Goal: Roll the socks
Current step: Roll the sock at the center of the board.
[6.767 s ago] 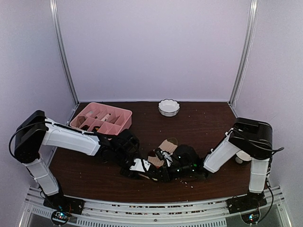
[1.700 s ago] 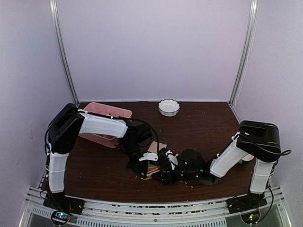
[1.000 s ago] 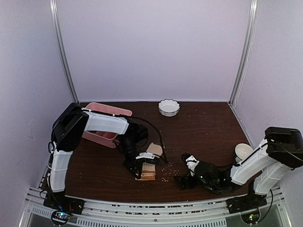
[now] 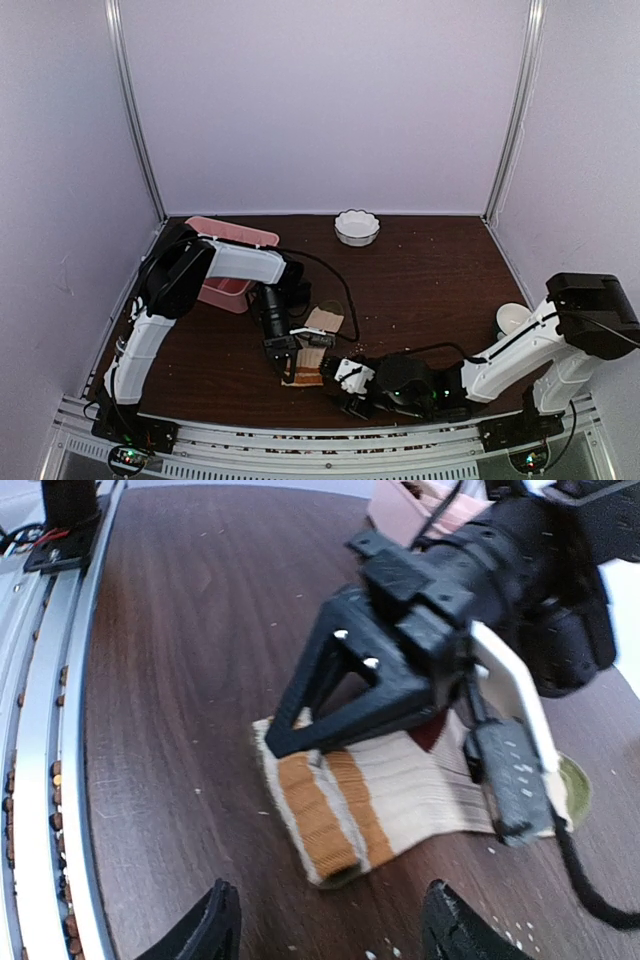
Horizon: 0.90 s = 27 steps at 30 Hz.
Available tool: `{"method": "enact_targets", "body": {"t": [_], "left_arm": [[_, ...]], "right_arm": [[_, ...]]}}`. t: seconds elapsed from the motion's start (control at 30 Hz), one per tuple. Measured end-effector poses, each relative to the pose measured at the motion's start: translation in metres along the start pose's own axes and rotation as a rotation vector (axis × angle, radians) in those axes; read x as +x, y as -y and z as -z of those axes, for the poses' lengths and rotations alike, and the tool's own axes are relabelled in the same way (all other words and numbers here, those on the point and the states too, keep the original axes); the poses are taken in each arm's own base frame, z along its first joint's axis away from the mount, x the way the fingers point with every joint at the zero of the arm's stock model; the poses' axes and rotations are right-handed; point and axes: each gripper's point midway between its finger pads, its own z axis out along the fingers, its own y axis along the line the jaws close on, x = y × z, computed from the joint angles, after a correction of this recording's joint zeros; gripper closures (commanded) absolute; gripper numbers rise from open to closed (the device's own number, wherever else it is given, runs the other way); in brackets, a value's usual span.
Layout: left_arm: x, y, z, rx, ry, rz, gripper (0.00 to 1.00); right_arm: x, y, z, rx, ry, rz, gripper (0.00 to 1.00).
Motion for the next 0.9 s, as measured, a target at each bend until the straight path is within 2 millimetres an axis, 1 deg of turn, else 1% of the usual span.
{"method": "enact_targets", "body": {"t": [0.1, 0.2, 0.33, 0.47, 0.57, 0.6, 0.67, 0.77, 0.83, 0.9], "left_arm": [[0.000, 0.000, 0.001, -0.004, -0.003, 0.007, 0.97], [0.000, -0.001, 0.001, -0.008, -0.005, 0.007, 0.96], [0.000, -0.001, 0.001, -0.009, -0.006, 0.008, 0.96], [0.000, -0.001, 0.001, -0.009, -0.007, 0.007, 0.96], [0.000, -0.001, 0.002, -0.011, -0.008, 0.007, 0.95], [0.001, -0.001, 0.002, -0.012, -0.009, 0.007, 0.94], [0.001, -0.001, 0.002, -0.014, -0.011, 0.006, 0.90], [0.001, -0.002, 0.002, -0.016, -0.013, 0.006, 0.80], [0.001, 0.000, 0.002, -0.012, -0.009, 0.006, 0.71], [0.001, 0.003, 0.004, -0.022, 0.001, -0.004, 0.61]], "right_arm": [[0.002, -0.021, -0.022, -0.081, -0.035, 0.120, 0.48], [0.004, -0.030, -0.038, -0.133, -0.052, 0.189, 0.52], [0.008, -0.027, -0.052, -0.168, -0.080, 0.239, 0.57], [0.010, -0.022, -0.061, -0.185, -0.103, 0.279, 0.61], [0.013, -0.019, -0.064, -0.197, -0.119, 0.292, 0.69], [0.014, -0.020, -0.066, -0.204, -0.126, 0.300, 0.74], [0.016, -0.018, -0.068, -0.210, -0.134, 0.304, 0.81], [0.018, -0.017, -0.070, -0.224, -0.145, 0.293, 0.92], [0.018, -0.017, -0.070, -0.235, -0.144, 0.284, 0.98], [0.018, -0.018, -0.070, -0.246, -0.142, 0.267, 1.00]]}}
